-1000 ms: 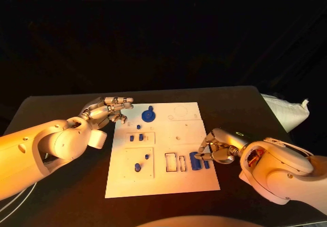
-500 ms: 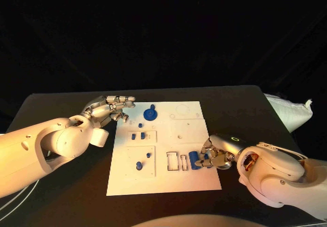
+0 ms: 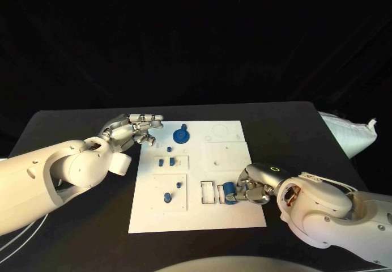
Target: Assemble the parts on the task board
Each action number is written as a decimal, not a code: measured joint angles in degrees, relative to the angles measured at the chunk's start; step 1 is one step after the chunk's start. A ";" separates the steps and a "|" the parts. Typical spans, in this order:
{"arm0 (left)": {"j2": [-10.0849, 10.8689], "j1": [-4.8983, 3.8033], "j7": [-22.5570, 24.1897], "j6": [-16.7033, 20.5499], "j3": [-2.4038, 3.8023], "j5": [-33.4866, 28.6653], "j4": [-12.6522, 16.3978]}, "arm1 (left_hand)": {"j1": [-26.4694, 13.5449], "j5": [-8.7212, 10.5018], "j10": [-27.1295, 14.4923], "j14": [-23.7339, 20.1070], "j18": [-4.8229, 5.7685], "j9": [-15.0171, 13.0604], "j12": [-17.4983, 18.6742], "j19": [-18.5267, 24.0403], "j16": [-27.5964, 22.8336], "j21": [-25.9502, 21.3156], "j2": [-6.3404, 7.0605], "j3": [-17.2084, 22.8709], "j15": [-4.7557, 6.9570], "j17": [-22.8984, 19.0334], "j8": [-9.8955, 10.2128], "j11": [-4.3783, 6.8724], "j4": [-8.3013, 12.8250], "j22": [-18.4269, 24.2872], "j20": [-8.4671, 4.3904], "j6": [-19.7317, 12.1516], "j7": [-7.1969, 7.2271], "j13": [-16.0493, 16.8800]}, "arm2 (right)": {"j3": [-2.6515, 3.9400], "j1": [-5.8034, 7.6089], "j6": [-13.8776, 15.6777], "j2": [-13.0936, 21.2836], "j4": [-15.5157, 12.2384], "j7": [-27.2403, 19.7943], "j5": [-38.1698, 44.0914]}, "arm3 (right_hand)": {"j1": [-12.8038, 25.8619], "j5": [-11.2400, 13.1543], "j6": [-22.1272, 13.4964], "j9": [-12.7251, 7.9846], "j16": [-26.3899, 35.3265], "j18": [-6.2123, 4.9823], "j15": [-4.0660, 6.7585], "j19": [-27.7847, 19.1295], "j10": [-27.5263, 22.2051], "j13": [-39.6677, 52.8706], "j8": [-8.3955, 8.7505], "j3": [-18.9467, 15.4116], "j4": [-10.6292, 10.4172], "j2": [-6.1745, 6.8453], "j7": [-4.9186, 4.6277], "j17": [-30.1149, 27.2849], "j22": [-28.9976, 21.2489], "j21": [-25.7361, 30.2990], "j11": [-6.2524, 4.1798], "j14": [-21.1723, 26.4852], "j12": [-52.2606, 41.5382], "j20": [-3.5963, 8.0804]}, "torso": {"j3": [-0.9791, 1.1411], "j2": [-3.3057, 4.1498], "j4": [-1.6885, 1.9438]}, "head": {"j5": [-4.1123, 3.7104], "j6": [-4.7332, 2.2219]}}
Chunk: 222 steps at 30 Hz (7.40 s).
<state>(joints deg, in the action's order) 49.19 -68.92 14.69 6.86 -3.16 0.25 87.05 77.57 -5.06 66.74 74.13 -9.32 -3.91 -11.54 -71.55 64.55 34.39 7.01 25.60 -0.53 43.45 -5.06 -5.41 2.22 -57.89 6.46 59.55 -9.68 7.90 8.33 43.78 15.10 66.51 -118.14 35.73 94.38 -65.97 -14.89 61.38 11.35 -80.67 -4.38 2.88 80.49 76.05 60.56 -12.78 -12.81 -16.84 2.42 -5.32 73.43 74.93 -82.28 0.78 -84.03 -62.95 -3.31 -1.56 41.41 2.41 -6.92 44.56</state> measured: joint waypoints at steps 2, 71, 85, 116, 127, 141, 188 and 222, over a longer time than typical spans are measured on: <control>0.03 0.00 -0.04 -0.01 0.00 0.00 0.01 | -0.02 0.00 0.00 0.00 0.01 0.00 0.00 0.05 -0.08 0.00 -0.02 -0.08 0.00 -0.04 0.00 0.00 -0.08 0.03 -0.05 -0.01 -0.01 0.00 | -0.02 -0.26 0.14 -0.57 0.24 0.50 0.07 | 1.11 1.97 -0.31 0.38 0.10 -0.01 0.00 -0.09 -0.04 -0.03 -0.06 0.00 0.00 0.87 0.11 0.00 0.00 0.20 0.01 0.00 0.21 -0.10 | 0.01 0.01 0.01 | 0.05 0.04; -0.06 0.02 -1.33 -1.02 -0.03 0.05 0.34 | -0.23 0.00 -0.41 -0.20 0.01 0.00 -0.24 0.21 -0.26 -0.66 -0.23 -0.32 -0.20 -0.28 0.00 0.00 0.01 0.35 -0.21 -0.21 -0.20 0.04 | 0.92 1.39 4.71 -6.74 0.72 3.69 -8.98 | -2.93 -2.54 1.51 5.73 0.00 -0.02 1.03 0.25 1.52 3.15 -2.96 4.04 0.24 -2.39 1.47 1.50 -0.01 0.27 -1.32 0.00 2.08 0.65 | -0.15 0.13 0.08 | 1.52 0.10; -0.18 0.02 -1.46 -1.14 -0.03 0.15 0.41 | -0.23 0.00 -0.41 -0.20 0.01 0.00 -0.24 0.21 -0.26 -0.66 -0.23 -0.31 -0.20 -0.27 0.00 0.00 0.01 0.35 -0.21 -0.20 -0.20 0.03 | 0.92 1.54 2.42 -8.64 1.98 3.88 -6.10 | -0.94 -0.27 1.95 6.29 0.00 -0.02 1.03 0.24 1.52 3.32 -3.18 1.83 0.08 -3.19 1.92 1.49 -0.01 0.27 -1.33 0.00 2.21 0.64 | -0.13 0.14 0.11 | 1.87 0.19; -0.33 0.02 -1.83 -1.40 -0.03 0.51 0.39 | -0.23 0.00 -0.40 -0.20 0.01 0.00 -0.24 0.41 -0.26 -0.66 -0.23 -0.31 -0.20 -0.44 0.00 0.00 0.01 0.49 0.00 -0.20 -0.20 0.12 | 0.86 1.72 -0.17 -9.59 2.31 3.96 -4.51 | 7.94 11.80 1.57 7.78 0.88 -0.01 1.02 -0.40 1.51 3.50 -3.19 -0.63 -0.15 1.40 1.54 0.98 -0.03 0.85 -1.33 0.00 4.22 0.83 | -0.07 0.18 -0.03 | 2.52 0.64; -0.29 0.02 -1.89 -1.44 -0.04 0.59 0.41 | -0.23 0.00 -0.40 -0.20 0.01 0.00 -0.24 0.41 -0.26 -0.66 -0.23 -0.31 -0.20 -0.43 0.00 0.00 0.01 0.49 0.00 -0.20 -0.20 0.11 | 0.85 1.72 0.00 -9.58 1.90 3.98 -4.22 | 9.90 11.80 1.56 8.11 0.88 -0.01 1.02 -0.40 1.51 3.97 -3.18 2.03 -0.06 2.08 1.54 1.17 0.01 0.85 -1.33 0.00 4.22 0.84 | -0.06 0.18 -0.03 | 2.49 0.79; -0.08 0.02 -1.95 -1.47 -0.04 0.71 0.42 | -0.23 0.00 -0.40 -0.41 0.01 0.00 -0.24 0.41 -0.26 -0.91 -0.23 -0.47 0.01 -0.49 0.00 0.00 -0.15 0.53 0.00 -0.20 -0.20 0.10 | 0.87 1.63 0.37 -7.35 -1.85 4.00 -3.92 | 9.03 11.17 1.56 8.37 0.88 -0.01 1.02 -0.40 1.91 4.82 -3.60 2.67 0.11 -0.23 1.54 1.52 0.02 0.85 -1.34 0.00 3.60 0.83 | 0.00 0.18 -0.10 | 2.48 0.93; -0.38 0.02 -2.49 -2.15 -0.09 0.82 0.26 | -0.23 0.00 -0.81 -0.60 0.01 0.00 -0.47 0.41 -0.48 -1.12 -0.23 -0.46 -0.19 -0.60 0.00 0.00 -0.15 0.65 0.00 -0.20 -0.20 0.20 | 0.38 0.97 4.01 -9.56 0.94 3.98 -1.47 | -0.06 8.57 2.14 9.46 -0.12 0.89 1.44 0.66 3.77 7.23 -3.81 -0.78 0.16 -5.59 1.91 1.48 -0.01 0.18 -1.96 0.01 2.27 1.24 | -0.04 0.15 0.01 | 1.99 0.85; -0.48 0.04 -3.05 -2.55 -0.18 0.83 0.10 | -0.23 0.00 -0.81 -0.60 0.01 0.00 -0.45 0.41 -0.48 -1.11 -0.23 -0.46 -0.19 -0.59 0.00 0.00 -0.14 0.64 0.00 -0.20 -0.20 0.18 | 0.59 1.01 0.94 -9.47 1.59 4.01 -4.07 | -9.63 8.36 2.31 9.77 -0.11 0.88 1.43 0.65 3.76 7.96 -3.82 -0.21 3.74 -6.92 2.08 1.52 -0.03 0.18 -1.94 0.01 2.66 1.24 | -0.08 0.22 0.05 | 2.15 1.27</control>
<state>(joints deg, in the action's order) 48.71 -68.88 11.65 4.31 -3.34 1.09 87.15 77.35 -5.06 65.93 73.53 -9.32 -3.91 -11.99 -71.14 64.07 33.27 6.78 25.14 -0.73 42.86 -5.06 -5.41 2.07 -57.25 6.46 59.34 -9.88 8.08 8.93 44.79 16.04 57.04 -116.55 39.74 90.31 -75.60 -6.53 63.69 21.12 -80.78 -3.49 4.31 81.14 79.80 68.52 -16.60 -13.02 -13.10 -4.50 -3.24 74.95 74.90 -82.10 -1.16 -84.02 -60.29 -2.07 -1.64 41.63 2.46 -4.76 45.83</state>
